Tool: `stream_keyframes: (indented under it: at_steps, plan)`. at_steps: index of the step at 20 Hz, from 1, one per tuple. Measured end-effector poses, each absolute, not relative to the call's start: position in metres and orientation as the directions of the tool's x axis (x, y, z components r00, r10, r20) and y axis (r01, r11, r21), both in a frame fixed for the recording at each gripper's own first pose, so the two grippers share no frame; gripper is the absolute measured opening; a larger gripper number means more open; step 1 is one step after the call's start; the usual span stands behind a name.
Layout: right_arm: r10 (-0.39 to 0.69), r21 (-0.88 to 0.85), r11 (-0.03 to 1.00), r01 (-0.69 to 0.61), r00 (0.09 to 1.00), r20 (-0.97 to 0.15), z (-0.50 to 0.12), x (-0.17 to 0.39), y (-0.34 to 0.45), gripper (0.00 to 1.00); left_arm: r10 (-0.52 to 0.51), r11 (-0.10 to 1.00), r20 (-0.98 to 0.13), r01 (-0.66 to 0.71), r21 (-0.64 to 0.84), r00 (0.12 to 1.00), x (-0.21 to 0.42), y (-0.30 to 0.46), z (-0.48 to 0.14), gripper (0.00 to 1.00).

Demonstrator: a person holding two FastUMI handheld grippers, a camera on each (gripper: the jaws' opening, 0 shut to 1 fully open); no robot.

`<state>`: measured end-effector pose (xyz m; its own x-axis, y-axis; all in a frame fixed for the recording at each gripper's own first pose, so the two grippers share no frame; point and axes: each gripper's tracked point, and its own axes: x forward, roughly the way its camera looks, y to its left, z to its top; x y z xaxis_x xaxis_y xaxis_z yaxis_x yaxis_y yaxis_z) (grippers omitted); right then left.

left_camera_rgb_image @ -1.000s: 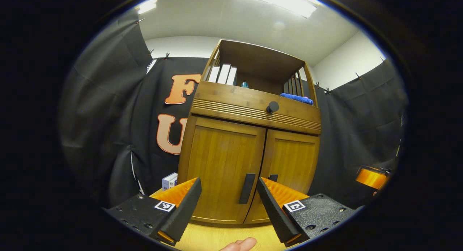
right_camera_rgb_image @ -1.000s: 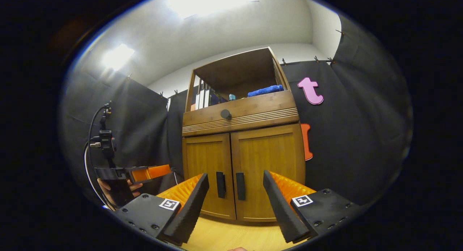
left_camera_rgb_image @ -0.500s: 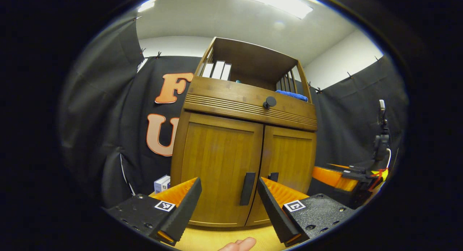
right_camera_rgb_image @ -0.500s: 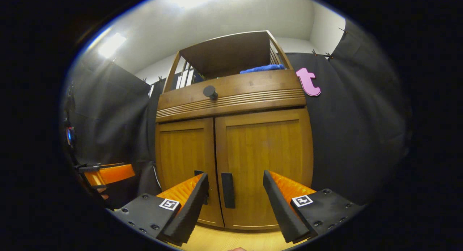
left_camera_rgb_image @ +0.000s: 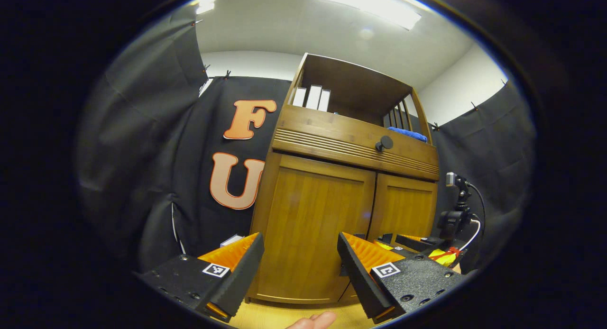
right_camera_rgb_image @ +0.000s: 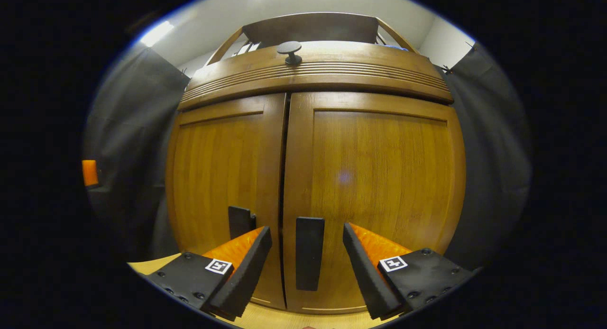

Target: Open the right door of the double-door shoe cabinet with the right hand, and open the left door with the left hand.

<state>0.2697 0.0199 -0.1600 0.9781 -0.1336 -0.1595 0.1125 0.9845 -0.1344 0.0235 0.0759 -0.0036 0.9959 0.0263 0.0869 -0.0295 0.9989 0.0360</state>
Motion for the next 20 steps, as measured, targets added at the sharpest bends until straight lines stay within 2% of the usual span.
stream_keyframes:
  at_steps: [3, 4, 6, 7, 8, 11, 13, 16, 17, 20]
  plan:
    - [-0.163, -0.136, 0.981, 0.140, 0.971, -0.175, -0.172, 0.280, 0.010, 0.97, 0.026, 0.998, 0.137, -0.035, 0.058, 0.990, 0.010, 0.074, 0.011, 0.90]
    - [-0.181, -0.140, 0.978, 0.157, 0.967, -0.182, -0.179, 0.283, 0.003, 0.89, 0.027, 0.997, 0.153, -0.039, 0.072, 0.988, 0.007, 0.074, 0.014, 0.94]
    - [-0.199, -0.126, 0.976, 0.179, 0.965, -0.171, -0.180, 0.279, -0.003, 0.84, 0.032, 0.995, 0.169, -0.048, 0.089, 0.985, 0.001, 0.073, 0.016, 0.90]
    - [-0.196, -0.115, 0.977, 0.178, 0.967, -0.164, -0.180, 0.279, -0.002, 0.84, 0.026, 0.996, 0.162, -0.040, 0.084, 0.986, 0.000, 0.069, 0.014, 0.94]
    - [-0.196, -0.121, 0.977, 0.178, 0.968, -0.157, -0.180, 0.280, -0.003, 0.83, 0.011, 0.997, 0.144, -0.022, 0.072, 0.989, -0.001, 0.064, 0.009, 0.90]
    - [-0.189, -0.147, 0.975, 0.167, 0.970, -0.154, -0.182, 0.280, 0.003, 0.81, -0.036, 0.999, 0.113, 0.031, 0.043, 0.993, -0.004, 0.053, 0.002, 0.91]
    - [-0.167, -0.150, 0.978, 0.144, 0.974, -0.155, -0.182, 0.285, 0.011, 0.65, -0.031, 0.999, 0.116, 0.028, 0.027, 0.993, -0.005, 0.058, 0.001, 0.97]
    - [-0.150, -0.115, 0.985, 0.131, 0.973, -0.176, -0.184, 0.285, 0.015, 0.41, -0.019, 1.000, 0.117, 0.017, 0.018, 0.993, -0.002, 0.062, 0.000, 0.98]
    - [-0.144, -0.120, 0.985, 0.123, 0.973, -0.182, -0.184, 0.286, 0.015, 0.46, -0.015, 1.000, 0.119, 0.012, 0.023, 0.993, -0.002, 0.063, -0.001, 0.94]
    - [-0.123, -0.112, 0.988, 0.103, 0.975, -0.185, -0.186, 0.283, 0.015, 0.30, -0.001, 1.000, 0.124, -0.003, 0.029, 0.992, -0.001, 0.064, -0.002, 0.90]
